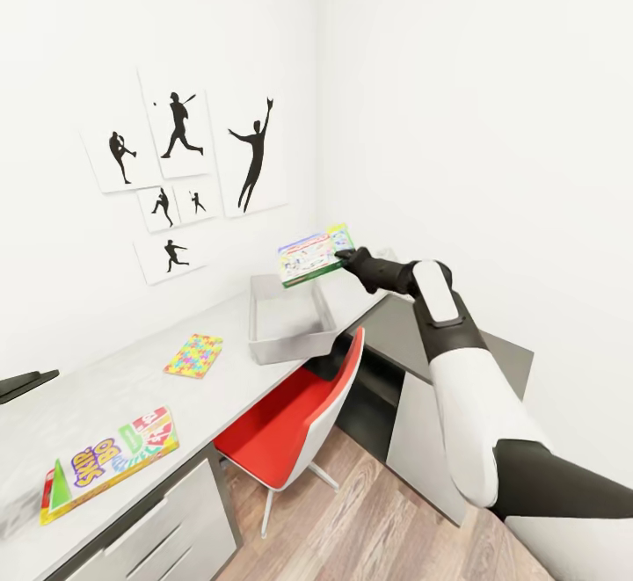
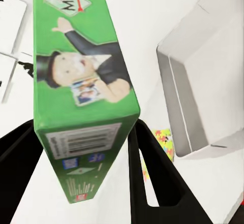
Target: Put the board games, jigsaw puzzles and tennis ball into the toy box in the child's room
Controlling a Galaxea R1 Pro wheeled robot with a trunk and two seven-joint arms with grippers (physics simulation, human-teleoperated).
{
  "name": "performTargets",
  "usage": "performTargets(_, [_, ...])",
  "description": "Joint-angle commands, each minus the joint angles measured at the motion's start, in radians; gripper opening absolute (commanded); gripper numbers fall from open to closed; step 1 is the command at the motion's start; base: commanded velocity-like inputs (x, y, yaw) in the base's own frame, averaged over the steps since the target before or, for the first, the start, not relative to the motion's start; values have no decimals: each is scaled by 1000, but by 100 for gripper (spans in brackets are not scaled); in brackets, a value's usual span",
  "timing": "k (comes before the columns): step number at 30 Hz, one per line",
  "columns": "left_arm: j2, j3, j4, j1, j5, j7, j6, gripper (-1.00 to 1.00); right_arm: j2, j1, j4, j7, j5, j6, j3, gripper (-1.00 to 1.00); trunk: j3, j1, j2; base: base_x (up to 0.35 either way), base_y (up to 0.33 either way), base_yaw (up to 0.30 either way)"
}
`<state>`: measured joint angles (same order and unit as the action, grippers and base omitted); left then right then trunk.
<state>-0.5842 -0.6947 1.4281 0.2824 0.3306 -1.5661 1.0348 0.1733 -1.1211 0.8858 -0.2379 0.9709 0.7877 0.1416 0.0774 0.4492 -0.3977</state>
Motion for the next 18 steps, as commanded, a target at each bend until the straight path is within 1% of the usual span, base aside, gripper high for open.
performTargets(1, [0, 0, 0, 1, -2, -5, 11, 100, 1, -3, 1, -22, 24, -15, 4, -100, 2, 1, -2, 21, 0, 0])
performTargets(3, [0, 0, 0, 0, -1, -5, 11, 100, 1, -8, -3, -36, 37, -59, 2, -100, 2, 1, -2, 11, 0, 0])
performTargets(5, [0, 0, 0, 0, -1, -5, 10, 100, 1, -10, -9, -41, 41, -77, 1, -100, 2, 1, -2, 6, 0, 0])
performTargets(7, [0, 0, 0, 0, -2, -5, 10, 100, 1, -11, -16, -43, 44, -86, 0, -100, 2, 1, -2, 18, 3, 0])
performTargets(11, [0, 0, 0, 0, -4, -5, 11, 100, 1, -12, -31, -45, 55, -94, 0, -100, 2, 1, -2, 134, 62, 0])
performTargets(13, [0, 0, -1, 0, -6, -5, 11, 100, 1, -15, -47, -46, 91, -91, -2, -100, 2, 1, -2, 166, 87, 0])
performTargets(14, [0, 0, -1, 0, -5, -5, 11, 100, 1, -18, -53, -45, 100, -88, -3, -100, 2, 1, -2, 119, 62, 0])
performTargets(15, [0, 0, -1, 0, -5, -5, 11, 100, 1, -23, -62, -45, 117, -77, -4, -100, 2, 1, -2, 76, 40, 0])
performTargets(16, [0, 0, -1, -1, -4, -5, 11, 100, 1, -28, -69, -41, 139, -48, -3, -100, 2, 1, -2, 39, 20, 0])
performTargets(17, [0, 0, -1, -1, -4, -5, 10, 100, 1, -28, -70, -40, 146, -37, -2, -100, 2, 1, -2, 31, 16, 0])
performTargets(18, [0, 0, -1, -1, -3, -5, 10, 100, 1, -29, -70, -38, 162, -20, -1, -100, 2, 1, -2, 20, 10, 0])
